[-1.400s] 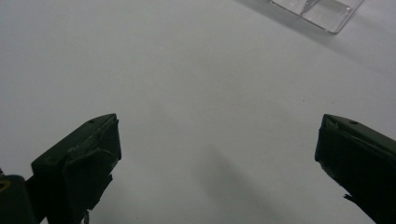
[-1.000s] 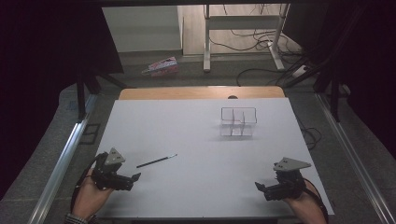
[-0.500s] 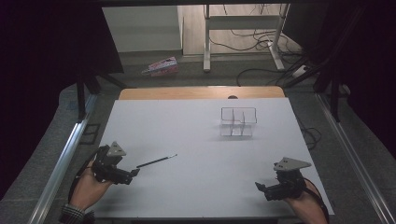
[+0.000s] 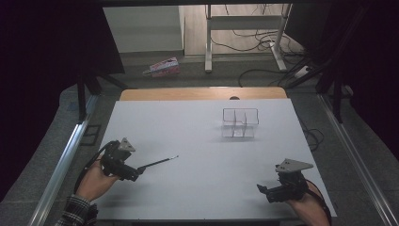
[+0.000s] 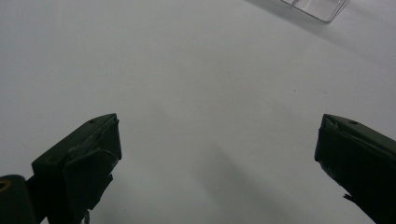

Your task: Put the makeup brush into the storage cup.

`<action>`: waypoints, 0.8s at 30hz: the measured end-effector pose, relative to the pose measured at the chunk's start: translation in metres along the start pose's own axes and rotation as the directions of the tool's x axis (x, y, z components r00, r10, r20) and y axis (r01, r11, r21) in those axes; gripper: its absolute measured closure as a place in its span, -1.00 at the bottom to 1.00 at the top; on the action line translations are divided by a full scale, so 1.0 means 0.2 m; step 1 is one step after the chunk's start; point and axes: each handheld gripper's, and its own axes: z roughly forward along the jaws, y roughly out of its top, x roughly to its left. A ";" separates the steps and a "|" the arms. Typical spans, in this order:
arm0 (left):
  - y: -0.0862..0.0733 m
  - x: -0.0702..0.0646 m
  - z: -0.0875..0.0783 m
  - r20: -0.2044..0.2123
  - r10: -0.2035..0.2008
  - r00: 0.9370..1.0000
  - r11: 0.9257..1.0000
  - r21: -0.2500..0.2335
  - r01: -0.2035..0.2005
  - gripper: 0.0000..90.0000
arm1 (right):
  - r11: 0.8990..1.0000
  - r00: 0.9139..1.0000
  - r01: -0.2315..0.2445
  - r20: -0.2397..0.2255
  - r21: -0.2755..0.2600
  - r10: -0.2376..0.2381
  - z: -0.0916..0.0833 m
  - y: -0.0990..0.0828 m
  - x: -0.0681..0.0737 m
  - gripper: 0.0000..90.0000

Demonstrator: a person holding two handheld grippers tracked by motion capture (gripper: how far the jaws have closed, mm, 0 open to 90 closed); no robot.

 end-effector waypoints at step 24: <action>0.21 -0.03 0.14 0.023 0.068 0.997 0.993 0.099 -0.070 -0.94 | 1.000 1.000 0.001 -0.021 0.018 -0.001 0.01 0.00 0.00 -0.98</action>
